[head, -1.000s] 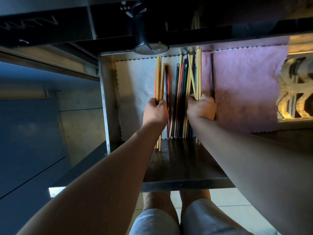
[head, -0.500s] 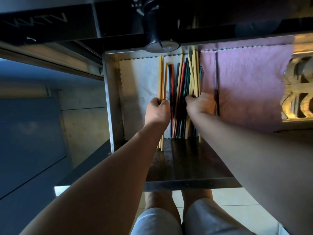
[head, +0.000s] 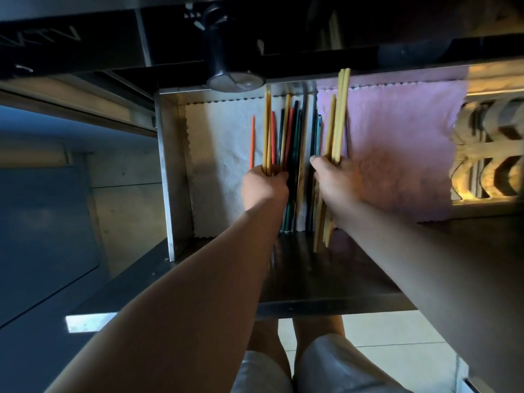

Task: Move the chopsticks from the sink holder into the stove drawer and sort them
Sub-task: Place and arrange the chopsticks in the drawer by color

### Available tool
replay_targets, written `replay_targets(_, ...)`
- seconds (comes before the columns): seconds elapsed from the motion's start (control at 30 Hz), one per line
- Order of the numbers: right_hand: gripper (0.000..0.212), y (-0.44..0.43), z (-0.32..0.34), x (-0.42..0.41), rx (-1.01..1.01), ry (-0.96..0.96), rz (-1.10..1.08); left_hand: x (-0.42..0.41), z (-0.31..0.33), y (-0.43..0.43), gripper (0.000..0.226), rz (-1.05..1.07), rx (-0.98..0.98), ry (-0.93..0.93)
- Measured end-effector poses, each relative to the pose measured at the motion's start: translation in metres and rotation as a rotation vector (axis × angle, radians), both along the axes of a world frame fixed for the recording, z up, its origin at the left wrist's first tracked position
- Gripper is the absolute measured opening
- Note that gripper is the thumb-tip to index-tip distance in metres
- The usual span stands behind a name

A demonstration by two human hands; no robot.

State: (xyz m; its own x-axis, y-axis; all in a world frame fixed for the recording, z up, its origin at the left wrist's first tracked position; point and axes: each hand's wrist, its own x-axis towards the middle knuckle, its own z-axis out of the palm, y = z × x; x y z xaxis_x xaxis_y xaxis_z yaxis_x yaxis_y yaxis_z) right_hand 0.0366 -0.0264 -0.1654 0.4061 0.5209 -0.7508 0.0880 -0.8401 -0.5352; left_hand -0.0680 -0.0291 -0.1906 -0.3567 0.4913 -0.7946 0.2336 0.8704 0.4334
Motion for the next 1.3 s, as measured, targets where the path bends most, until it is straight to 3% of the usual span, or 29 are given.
replay_targets(0.3, 0.015, -0.004, 0.009, 0.018, 0.073, 0.127, -0.121, 0.017, -0.008, 0.004, 0.011, -0.129, -0.037, 0.135)
replay_targets(0.6, 0.034, -0.001, 0.014, 0.032, 0.051, 0.32, -0.259, -0.004, 0.006, 0.001, 0.022, -0.114, -0.003, 0.162)
replay_targets(0.83, 0.038, -0.002, 0.011, 0.034, 0.003, 0.5, -0.332, -0.015, 0.002, -0.002, 0.037, -0.197, 0.009, 0.242)
replay_targets(1.07, 0.034, -0.003, 0.012, 0.035, -0.016, 0.478, -0.302, -0.007, -0.006, 0.005, 0.046, -0.245, -0.055, 0.21)
replay_targets(1.3, 0.031, -0.007, 0.001, 0.032, -0.042, 0.35, -0.203, 0.006, -0.005, -0.001, 0.025, -0.188, 0.015, 0.296)
